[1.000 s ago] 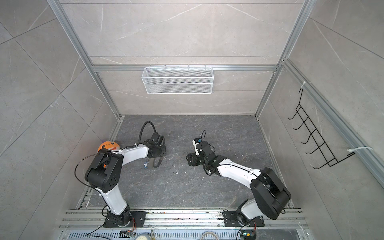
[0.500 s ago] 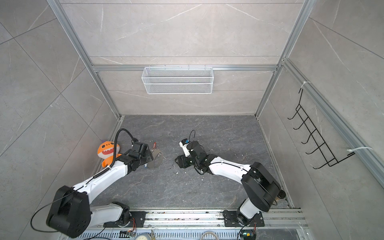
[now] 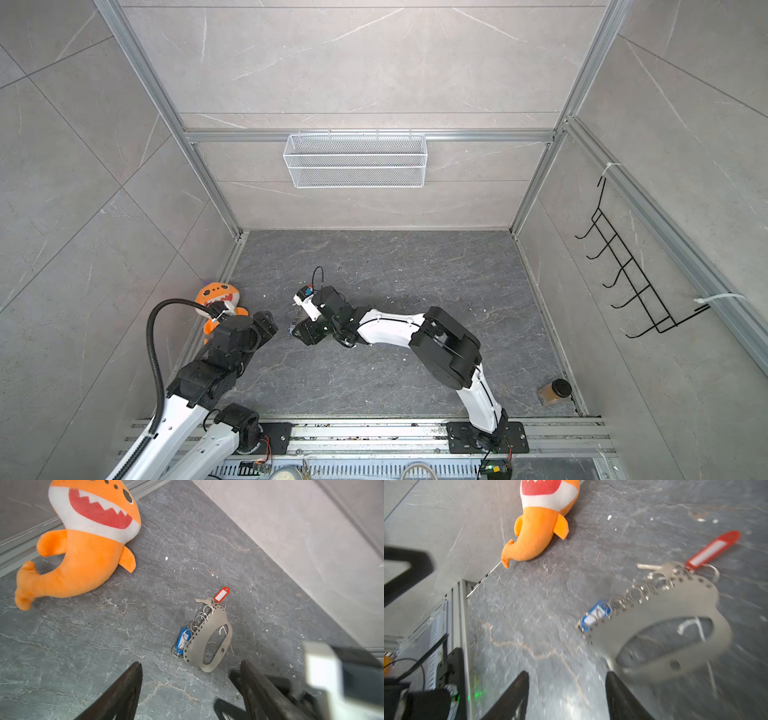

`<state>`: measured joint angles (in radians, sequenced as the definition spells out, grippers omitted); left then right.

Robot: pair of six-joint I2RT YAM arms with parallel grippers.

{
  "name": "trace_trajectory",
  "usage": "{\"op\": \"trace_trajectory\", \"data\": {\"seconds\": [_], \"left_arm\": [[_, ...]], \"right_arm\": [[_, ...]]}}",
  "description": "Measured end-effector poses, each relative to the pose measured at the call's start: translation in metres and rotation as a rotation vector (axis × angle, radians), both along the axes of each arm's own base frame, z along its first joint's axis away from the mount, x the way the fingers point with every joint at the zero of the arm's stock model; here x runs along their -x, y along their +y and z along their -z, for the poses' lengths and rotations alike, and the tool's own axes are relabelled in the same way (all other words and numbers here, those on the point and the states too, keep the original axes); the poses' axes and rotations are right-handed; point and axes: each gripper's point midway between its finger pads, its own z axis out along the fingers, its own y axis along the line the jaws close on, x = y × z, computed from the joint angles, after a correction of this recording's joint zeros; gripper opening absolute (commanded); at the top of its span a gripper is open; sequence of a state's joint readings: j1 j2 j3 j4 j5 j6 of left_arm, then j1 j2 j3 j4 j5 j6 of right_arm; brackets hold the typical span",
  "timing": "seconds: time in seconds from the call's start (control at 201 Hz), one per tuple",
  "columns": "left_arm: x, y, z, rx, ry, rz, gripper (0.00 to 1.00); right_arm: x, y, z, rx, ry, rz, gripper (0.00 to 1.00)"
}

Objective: Remove the keys from the keyring
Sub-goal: 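Lower the right gripper and grasp the keyring plate's ring edge near the blue tag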

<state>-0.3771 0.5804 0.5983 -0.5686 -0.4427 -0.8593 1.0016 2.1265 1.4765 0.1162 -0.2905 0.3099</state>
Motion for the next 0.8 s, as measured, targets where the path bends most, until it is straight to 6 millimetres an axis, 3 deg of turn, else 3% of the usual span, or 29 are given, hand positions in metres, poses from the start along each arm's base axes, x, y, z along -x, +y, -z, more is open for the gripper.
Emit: {"op": "trace_trajectory", "data": {"seconds": [0.244,0.384,0.802], "left_arm": [[0.008,0.003,0.0,0.0,0.003,0.002,0.76],[0.009,0.002,-0.001,0.006,0.001,0.008,0.76],[0.013,0.001,-0.001,0.019,-0.006,0.022,0.77]], "right_arm": [[-0.017,0.042,0.025,-0.009,-0.014,-0.019,0.67],[-0.023,0.056,0.035,0.01,-0.03,-0.015,0.66],[-0.023,0.049,0.057,0.122,-0.082,-0.056,0.65]]}}
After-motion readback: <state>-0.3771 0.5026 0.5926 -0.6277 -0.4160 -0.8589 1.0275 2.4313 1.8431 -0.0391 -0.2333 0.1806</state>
